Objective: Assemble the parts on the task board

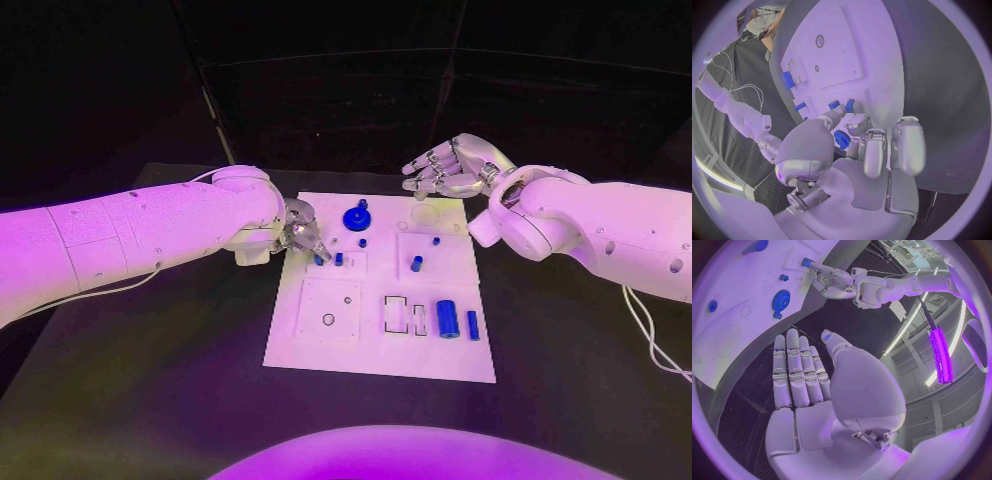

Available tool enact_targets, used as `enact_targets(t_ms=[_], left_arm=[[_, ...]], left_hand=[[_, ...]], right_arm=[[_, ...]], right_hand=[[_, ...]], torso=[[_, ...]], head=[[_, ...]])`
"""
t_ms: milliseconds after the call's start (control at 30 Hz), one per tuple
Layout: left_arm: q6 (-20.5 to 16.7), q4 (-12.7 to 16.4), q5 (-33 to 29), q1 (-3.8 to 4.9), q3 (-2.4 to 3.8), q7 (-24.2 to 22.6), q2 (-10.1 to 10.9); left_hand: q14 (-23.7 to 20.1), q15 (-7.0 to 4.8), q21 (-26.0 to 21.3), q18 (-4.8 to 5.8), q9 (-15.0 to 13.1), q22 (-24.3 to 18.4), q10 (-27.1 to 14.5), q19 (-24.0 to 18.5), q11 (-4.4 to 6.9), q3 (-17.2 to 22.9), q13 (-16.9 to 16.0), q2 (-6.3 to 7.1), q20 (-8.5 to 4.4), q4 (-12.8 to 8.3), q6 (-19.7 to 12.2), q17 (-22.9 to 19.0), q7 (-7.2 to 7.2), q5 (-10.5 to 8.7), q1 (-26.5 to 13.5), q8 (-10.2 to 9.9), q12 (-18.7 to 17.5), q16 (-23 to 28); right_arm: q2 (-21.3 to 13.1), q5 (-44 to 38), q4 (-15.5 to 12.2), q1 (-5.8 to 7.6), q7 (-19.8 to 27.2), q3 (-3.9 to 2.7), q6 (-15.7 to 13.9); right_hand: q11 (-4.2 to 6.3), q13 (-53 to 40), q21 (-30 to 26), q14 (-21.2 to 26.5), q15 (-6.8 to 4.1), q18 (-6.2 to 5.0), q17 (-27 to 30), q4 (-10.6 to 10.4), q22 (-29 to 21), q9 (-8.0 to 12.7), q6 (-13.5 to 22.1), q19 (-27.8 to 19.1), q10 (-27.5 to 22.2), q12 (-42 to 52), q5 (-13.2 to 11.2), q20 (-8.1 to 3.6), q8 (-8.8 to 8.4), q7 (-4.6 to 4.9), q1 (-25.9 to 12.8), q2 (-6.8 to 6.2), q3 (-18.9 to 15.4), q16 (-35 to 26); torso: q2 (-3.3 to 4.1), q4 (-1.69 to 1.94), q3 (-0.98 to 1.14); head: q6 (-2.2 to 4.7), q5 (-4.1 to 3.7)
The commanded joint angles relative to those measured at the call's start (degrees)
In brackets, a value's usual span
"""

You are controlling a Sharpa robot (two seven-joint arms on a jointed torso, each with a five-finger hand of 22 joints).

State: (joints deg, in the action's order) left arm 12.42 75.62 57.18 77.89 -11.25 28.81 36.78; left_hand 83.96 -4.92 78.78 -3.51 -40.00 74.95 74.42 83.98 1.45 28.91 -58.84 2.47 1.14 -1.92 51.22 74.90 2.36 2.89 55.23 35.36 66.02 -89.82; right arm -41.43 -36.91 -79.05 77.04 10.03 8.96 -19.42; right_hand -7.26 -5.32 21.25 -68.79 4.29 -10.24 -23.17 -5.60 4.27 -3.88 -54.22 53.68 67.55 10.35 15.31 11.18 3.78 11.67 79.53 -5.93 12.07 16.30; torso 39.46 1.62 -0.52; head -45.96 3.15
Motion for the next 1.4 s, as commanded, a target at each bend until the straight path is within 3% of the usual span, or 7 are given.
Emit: enact_targets(t_ms=[33,400,933,1400], left_arm=[[1.3,0.0,0.2,-0.15,-0.13,0.7,-0.1],[0.6,-0.6,0.2,-0.15,-0.13,0.9,-0.3],[-1.6,-0.6,0.2,-0.15,-0.12,0.0,0.2],[-9.2,1.3,0.2,-0.16,0.03,-3.7,2.3]], left_hand=[[6.0,-0.28,0.0,0.19,0.0,1.1,0.1,0.8,0.27,-0.7,-0.1,-0.22,-0.16,0.2,0.5,15.1,0.0,-0.18,-0.3,0.1,0.4,-0.2],[6.0,-0.28,0.1,0.22,0.0,1.2,0.1,0.9,0.26,-4.2,-0.2,-0.13,-0.2,1.9,0.9,15.1,0.0,-0.19,-1.6,0.2,0.5,-0.2],[6.0,-0.26,-0.3,0.13,-0.2,1.0,-0.3,0.8,0.23,-14.1,0.1,2.01,-0.17,4.9,0.8,15.1,-0.02,-0.19,-3.6,0.4,0.4,-0.2],[6.0,-0.25,-1.1,-0.03,-0.2,0.4,-1.3,0.6,0.12,-20.5,1.4,0.6,-0.22,6.7,-0.4,15.1,0.14,-0.18,-1.4,0.2,-0.4,-0.2]], right_arm=[[0.1,0.2,-0.1,0.1,0.5,-0.03,0.2],[0.0,0.2,-0.2,0.1,0.5,-0.03,0.1],[-0.1,0.2,-0.2,0.1,0.4,-0.03,0.2],[-0.1,0.2,-0.2,0.1,0.4,-0.03,0.3]], right_hand=[[-0.11,0.1,-0.2,0.5,-0.04,-0.26,0.1,-0.3,-0.1,-0.1,0.4,0.2,-0.3,0.3,0.3,0.31,0.35,0.1,-0.5,0.12,0.1,0.2],[-0.09,0.1,-0.3,0.6,-0.05,-0.26,0.1,-0.3,-0.1,-0.1,0.4,0.2,-0.4,0.3,0.3,0.32,0.36,0.09,-0.4,0.13,0.1,0.2],[-0.12,0.1,-0.3,0.6,-0.03,-0.25,0.1,-0.3,-0.1,-0.1,0.4,0.1,-0.4,0.3,0.3,0.33,0.36,0.1,-0.5,0.07,0.1,0.2],[-0.16,0.1,-0.4,0.7,0.01,-0.23,0.1,-0.4,-0.1,-0.1,0.4,0.1,-0.5,0.3,0.3,0.36,0.35,0.13,-0.6,0.05,0.0,0.3]], torso=[[0.01,-0.01,0.0],[-0.01,0.01,0.0],[0.0,0.0,-0.03],[-0.03,0.0,-0.02]], head=[[-0.04,0.07],[0.01,-0.03],[0.2,-0.15],[0.38,-0.12]])
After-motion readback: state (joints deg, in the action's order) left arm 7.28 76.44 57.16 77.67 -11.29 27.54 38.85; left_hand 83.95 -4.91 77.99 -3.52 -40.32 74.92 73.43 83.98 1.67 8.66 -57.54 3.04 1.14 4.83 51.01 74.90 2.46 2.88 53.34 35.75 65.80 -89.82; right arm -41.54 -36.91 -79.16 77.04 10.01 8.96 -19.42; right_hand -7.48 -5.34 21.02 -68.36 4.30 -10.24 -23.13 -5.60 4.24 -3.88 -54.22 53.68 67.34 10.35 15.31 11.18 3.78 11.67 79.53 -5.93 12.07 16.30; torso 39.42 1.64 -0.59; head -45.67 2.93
